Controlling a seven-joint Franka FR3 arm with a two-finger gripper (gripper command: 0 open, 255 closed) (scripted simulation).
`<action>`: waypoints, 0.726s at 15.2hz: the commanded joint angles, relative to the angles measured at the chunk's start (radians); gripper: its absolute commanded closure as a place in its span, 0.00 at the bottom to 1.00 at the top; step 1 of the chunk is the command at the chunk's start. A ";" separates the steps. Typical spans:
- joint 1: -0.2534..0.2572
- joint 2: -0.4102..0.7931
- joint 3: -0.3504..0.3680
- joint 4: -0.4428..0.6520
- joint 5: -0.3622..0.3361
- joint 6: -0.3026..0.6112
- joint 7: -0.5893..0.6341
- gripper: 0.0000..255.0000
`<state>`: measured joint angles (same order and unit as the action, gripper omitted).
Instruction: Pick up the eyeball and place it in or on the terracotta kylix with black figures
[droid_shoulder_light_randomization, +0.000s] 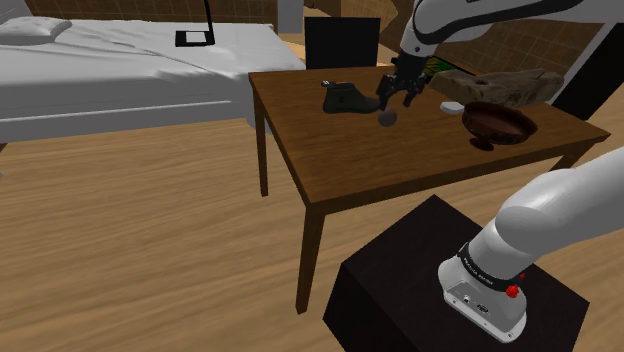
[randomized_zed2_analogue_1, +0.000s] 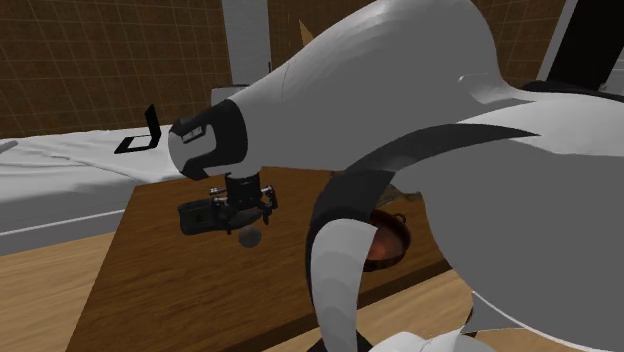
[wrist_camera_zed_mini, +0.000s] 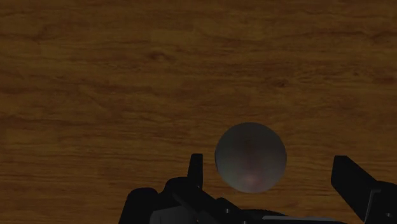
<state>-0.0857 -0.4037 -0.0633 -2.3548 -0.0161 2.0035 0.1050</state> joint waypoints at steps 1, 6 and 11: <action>-0.004 0.024 -0.004 0.001 0.001 0.027 0.002 0.00; -0.003 0.048 -0.006 -0.046 0.001 0.098 0.002 0.00; -0.003 0.057 -0.006 -0.060 0.002 0.121 0.001 0.00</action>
<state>-0.0889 -0.3472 -0.0695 -2.4143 -0.0144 2.1232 0.1061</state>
